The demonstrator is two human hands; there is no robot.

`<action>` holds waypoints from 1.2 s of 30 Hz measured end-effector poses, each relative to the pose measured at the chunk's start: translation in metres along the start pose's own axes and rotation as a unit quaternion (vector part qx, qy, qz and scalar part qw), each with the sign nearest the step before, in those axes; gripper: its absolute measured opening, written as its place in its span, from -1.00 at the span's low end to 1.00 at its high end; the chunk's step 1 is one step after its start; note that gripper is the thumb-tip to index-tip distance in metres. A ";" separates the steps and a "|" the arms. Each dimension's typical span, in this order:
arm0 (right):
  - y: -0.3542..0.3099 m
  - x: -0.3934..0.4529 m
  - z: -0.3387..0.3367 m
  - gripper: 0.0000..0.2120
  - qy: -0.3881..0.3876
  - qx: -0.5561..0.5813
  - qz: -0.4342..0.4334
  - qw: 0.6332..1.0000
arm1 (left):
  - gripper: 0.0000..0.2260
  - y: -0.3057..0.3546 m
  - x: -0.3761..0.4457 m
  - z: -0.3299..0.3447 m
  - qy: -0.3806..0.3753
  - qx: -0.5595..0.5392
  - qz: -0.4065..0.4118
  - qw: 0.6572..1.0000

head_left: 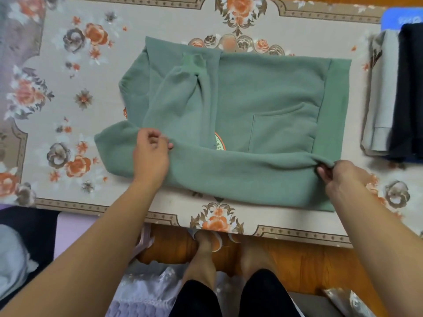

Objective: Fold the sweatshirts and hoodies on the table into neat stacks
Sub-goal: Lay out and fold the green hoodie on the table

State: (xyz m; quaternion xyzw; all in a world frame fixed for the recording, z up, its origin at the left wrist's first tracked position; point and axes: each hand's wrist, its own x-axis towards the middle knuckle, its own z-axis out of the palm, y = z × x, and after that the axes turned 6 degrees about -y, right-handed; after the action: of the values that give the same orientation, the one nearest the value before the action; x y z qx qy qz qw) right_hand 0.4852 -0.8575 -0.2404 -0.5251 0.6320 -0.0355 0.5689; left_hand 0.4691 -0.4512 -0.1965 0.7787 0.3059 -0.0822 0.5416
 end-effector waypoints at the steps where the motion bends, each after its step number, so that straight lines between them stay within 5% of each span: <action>1: 0.003 0.002 -0.001 -0.71 -0.004 -0.003 0.000 1.000 | -0.91 -0.006 -0.005 -0.006 -0.049 0.106 0.057 0.992; 2: 0.005 0.001 -0.002 -0.70 -0.012 -0.010 0.000 1.000 | -0.79 -0.014 -0.010 -0.012 -0.104 0.225 0.131 0.960; 4: 0.009 -0.001 -0.007 -0.64 -0.022 -0.009 -0.014 1.000 | -0.57 -0.032 -0.019 -0.025 -0.161 0.467 0.271 0.826; 5: 0.011 0.001 -0.010 -0.62 -0.015 -0.003 -0.019 1.000 | -0.51 -0.040 -0.021 -0.031 -0.160 0.550 0.304 0.761; 7: 0.015 0.007 -0.012 -0.61 0.003 0.003 -0.023 1.000 | -0.48 -0.056 -0.014 -0.040 -0.140 0.638 0.274 0.706; 14: 0.026 0.011 0.001 -0.72 0.075 0.058 -0.065 0.993 | -0.47 -0.060 0.042 -0.013 -0.101 0.671 0.148 0.720; 17: 0.029 -0.004 0.007 -0.65 0.099 -0.133 -0.152 0.974 | -0.46 -0.061 0.051 -0.012 -0.121 0.664 0.143 0.723; 19: 0.043 -0.039 0.018 -0.58 0.029 -0.335 -0.376 0.864 | -0.46 -0.061 0.052 -0.011 -0.126 0.665 0.138 0.723; 22: 0.079 -0.085 0.049 -0.58 -0.232 -0.498 -0.627 0.553 | -0.50 -0.058 0.052 -0.010 -0.111 0.658 0.166 0.726; 23: 0.090 -0.080 0.057 -0.60 -0.259 -0.532 -0.635 0.496 | -0.53 -0.056 0.051 -0.012 -0.107 0.649 0.206 0.724; 27: 0.082 -0.055 0.072 -0.75 -0.249 -0.543 -0.623 0.504 | -0.67 -0.048 0.045 -0.021 -0.050 0.596 0.333 0.729; 29: 0.080 -0.049 0.074 -0.78 -0.242 -0.539 -0.634 0.499 | -0.73 -0.041 0.045 -0.016 -0.012 0.580 0.274 0.767; 32: 0.088 -0.049 0.079 -0.79 -0.217 -0.564 -0.627 0.492 | -0.57 -0.031 0.031 0.003 -0.002 0.567 0.192 0.801; 36: 0.093 -0.046 0.080 -0.79 -0.199 -0.557 -0.617 0.519 | -0.48 -0.053 0.002 0.015 -0.087 0.599 0.240 0.759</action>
State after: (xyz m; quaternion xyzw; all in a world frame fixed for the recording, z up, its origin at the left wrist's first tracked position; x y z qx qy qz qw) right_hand 0.4783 -0.7395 -0.2963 -0.9865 -0.0894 0.0868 0.1062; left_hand 0.4442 -0.4519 -0.2457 0.9816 -0.0510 -0.1838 -0.0086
